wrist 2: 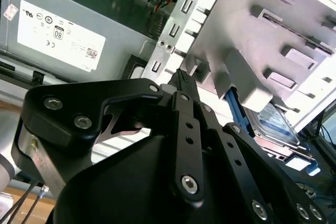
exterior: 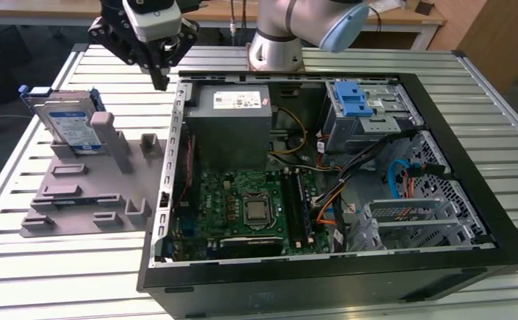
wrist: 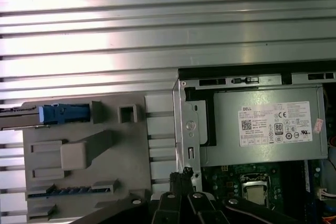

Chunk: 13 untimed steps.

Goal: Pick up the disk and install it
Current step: 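Reach for the disk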

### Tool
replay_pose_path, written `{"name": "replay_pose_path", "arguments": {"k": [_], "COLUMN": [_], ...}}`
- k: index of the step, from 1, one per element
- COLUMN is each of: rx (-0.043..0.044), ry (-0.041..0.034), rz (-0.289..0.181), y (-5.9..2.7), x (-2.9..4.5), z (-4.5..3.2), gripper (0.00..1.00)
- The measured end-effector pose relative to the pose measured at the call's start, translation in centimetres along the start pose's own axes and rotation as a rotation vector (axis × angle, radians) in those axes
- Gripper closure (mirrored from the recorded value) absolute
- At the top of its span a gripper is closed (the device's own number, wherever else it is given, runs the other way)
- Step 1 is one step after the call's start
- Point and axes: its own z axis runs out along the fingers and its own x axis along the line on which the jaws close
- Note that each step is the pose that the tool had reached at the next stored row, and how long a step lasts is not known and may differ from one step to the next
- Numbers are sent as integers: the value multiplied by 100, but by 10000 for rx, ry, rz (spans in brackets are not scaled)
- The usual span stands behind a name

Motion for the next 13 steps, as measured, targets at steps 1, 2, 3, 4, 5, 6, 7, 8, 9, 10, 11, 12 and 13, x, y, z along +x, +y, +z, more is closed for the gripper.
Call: {"name": "replay_pose_path", "arguments": {"k": [1, 2, 3, 4, 5, 6, 7, 8, 9, 10, 11, 12, 13], "rx": [-3, -48, -89, -101, -101, -100, -99, -100, -100, -101, -100, -100, -98], "ry": [12, 36, 59, 77, 91, 102, 106, 107, 108, 107, 108, 109, 110], "rz": [4, 6, 10, 12, 14, 15, 16, 16, 16, 16, 15, 15, 16], "y": [-1, -2, -2, -2, 0, 1, 5, 9, 16, 26, 37, 46, 57], "x": [19, 38, 56, 74, 96, 122, 149, 173, 200, 225, 246, 259, 266], "z": [0, -1, -1, -1, -1, -1, 0, 1, 2, 4, 6, 7, 8], "gripper": [89, 89, 89, 89, 89, 89, 89, 89, 89, 89, 89, 89, 89]}}
